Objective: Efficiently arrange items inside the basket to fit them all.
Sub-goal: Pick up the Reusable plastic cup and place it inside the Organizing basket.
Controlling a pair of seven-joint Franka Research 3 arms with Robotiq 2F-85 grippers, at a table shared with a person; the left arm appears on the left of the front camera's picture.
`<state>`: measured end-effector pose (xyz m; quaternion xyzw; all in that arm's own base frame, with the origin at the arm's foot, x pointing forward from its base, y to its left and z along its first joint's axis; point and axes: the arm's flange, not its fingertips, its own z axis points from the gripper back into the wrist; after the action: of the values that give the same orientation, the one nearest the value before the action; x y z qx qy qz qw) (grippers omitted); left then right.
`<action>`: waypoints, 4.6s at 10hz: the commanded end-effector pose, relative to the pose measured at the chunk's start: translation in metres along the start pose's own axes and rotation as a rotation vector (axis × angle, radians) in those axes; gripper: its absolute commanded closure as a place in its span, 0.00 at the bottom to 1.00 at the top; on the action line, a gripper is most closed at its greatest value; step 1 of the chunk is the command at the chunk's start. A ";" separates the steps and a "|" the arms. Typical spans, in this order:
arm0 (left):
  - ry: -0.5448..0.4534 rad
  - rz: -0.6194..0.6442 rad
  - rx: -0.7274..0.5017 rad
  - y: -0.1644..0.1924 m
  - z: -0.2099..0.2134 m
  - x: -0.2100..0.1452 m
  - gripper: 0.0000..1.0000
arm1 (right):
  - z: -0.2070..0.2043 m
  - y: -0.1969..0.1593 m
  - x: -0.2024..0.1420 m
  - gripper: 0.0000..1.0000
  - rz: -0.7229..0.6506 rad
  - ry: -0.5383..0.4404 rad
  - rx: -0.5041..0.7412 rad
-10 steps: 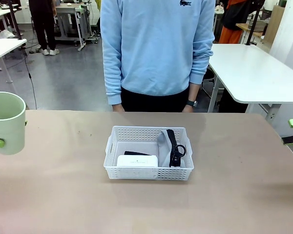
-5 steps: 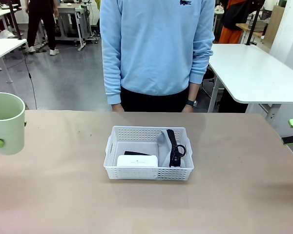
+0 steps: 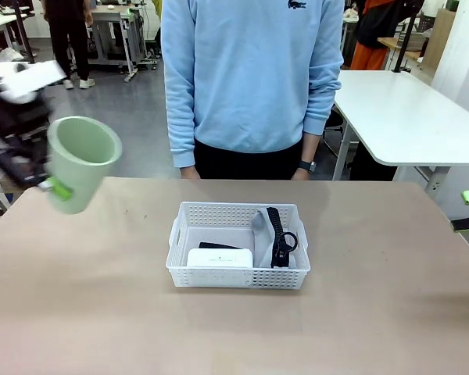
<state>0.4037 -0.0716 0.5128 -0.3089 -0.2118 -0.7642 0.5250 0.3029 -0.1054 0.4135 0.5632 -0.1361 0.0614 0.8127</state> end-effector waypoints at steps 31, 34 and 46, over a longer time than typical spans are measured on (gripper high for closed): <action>0.916 0.399 0.171 0.208 -0.289 0.074 0.16 | 0.002 0.001 -0.001 0.00 0.018 -0.002 0.007; 0.920 0.395 0.168 0.210 -0.293 0.073 0.16 | 0.002 0.001 -0.001 0.00 0.018 -0.002 0.007; 0.893 0.392 0.132 0.205 -0.293 0.076 0.00 | 0.002 0.001 -0.001 0.00 0.018 -0.002 0.007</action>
<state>0.5001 -0.3870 0.3494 0.0593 0.0461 -0.6867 0.7230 0.3030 -0.1054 0.4136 0.5632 -0.1360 0.0615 0.8127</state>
